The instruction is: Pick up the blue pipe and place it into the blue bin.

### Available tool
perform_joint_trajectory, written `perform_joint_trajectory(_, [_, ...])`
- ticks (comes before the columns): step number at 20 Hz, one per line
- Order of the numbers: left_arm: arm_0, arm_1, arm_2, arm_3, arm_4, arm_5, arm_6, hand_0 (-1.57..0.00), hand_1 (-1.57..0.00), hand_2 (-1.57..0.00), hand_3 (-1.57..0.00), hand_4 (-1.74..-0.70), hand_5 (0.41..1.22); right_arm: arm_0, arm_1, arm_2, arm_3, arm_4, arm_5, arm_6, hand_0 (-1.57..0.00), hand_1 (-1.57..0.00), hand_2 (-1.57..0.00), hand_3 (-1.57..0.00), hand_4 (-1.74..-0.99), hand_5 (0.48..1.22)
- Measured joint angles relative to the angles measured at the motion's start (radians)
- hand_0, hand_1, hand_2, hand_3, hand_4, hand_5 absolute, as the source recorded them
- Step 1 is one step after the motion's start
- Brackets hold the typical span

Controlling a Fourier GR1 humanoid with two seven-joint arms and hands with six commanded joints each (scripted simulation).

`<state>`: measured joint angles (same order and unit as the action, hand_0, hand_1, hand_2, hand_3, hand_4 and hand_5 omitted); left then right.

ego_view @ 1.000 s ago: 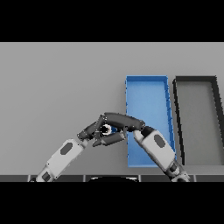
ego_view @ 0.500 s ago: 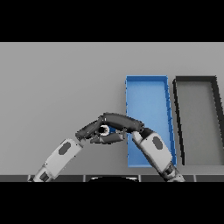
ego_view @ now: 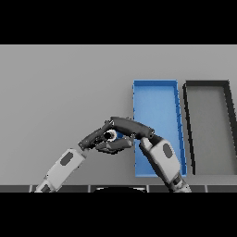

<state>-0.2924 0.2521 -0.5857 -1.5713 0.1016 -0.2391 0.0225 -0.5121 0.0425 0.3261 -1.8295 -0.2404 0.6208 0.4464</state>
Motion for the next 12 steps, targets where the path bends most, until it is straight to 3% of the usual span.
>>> perform_joint_trajectory(4, [-0.017, -0.005, -0.003, 0.008, -0.007, 0.005, 0.046, 0.0, 0.0, 0.0, 0.0, -0.87, 0.535, -0.061, 0.047, -0.061, 0.019, -0.239, -0.086, 0.152, -1.57, -1.57, -1.57, -1.57, -1.494, 1.221])
perform_joint_trajectory(9, [-0.013, 0.001, -0.003, 0.005, -0.003, -0.004, 0.038, 0.0, 0.0, 0.0, 0.0, -0.86, 0.503, -0.24, -0.101, -0.052, 0.021, -0.431, -0.292, 0.157, -1.57, -1.57, -1.57, -1.57, -1.493, 1.221])
perform_joint_trajectory(12, [-0.004, 0.005, -0.007, 0.011, -0.014, -0.003, 0.027, 0.0, 0.0, 0.0, 0.0, -0.87, 0.486, -0.401, -0.152, -0.129, 0.044, -0.466, -0.321, 0.136, -1.57, -1.57, -1.57, -1.57, -1.495, 1.221])
